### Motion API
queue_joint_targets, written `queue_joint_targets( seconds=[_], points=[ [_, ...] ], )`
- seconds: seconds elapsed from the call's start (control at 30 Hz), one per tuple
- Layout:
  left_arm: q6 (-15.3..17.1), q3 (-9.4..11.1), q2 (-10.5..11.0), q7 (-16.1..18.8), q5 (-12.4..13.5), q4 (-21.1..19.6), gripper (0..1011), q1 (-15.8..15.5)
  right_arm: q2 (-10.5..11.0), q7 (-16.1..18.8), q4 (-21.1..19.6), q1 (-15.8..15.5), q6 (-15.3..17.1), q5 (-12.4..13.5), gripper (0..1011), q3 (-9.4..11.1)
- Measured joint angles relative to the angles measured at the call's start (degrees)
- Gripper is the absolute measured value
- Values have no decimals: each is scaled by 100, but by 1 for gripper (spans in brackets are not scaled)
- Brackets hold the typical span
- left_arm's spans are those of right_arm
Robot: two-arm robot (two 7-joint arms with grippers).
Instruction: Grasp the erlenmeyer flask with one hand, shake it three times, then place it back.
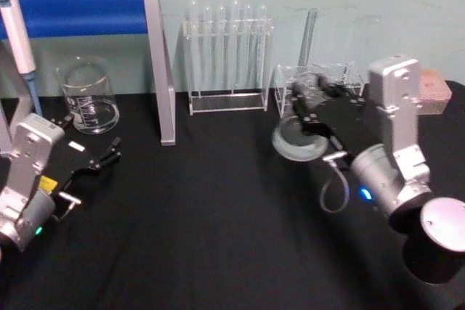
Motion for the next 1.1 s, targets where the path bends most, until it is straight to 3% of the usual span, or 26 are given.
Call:
queue_joint_targets(
  seconds=[0.23, 0.43, 0.57, 0.83, 1.1],
  points=[
    [0, 0, 0, 0, 0, 0, 1001, 0, -104, -552, -230, -297, 126, -234, 456, 447],
    [0, 0, 0, 0, 0, 0, 1001, 0, -140, -473, -230, -290, 138, -272, 457, 516],
    [0, 0, 0, 0, 0, 0, 1001, 0, -142, -149, -139, -195, 110, -263, 456, 410],
    [0, 0, 0, 0, 0, 0, 1001, 0, -133, 837, 115, 103, 7, -132, 456, -16],
    [0, 0, 0, 0, 0, 0, 1001, 0, -113, 1382, 362, 376, 1, -8, 456, -353]
  ],
)
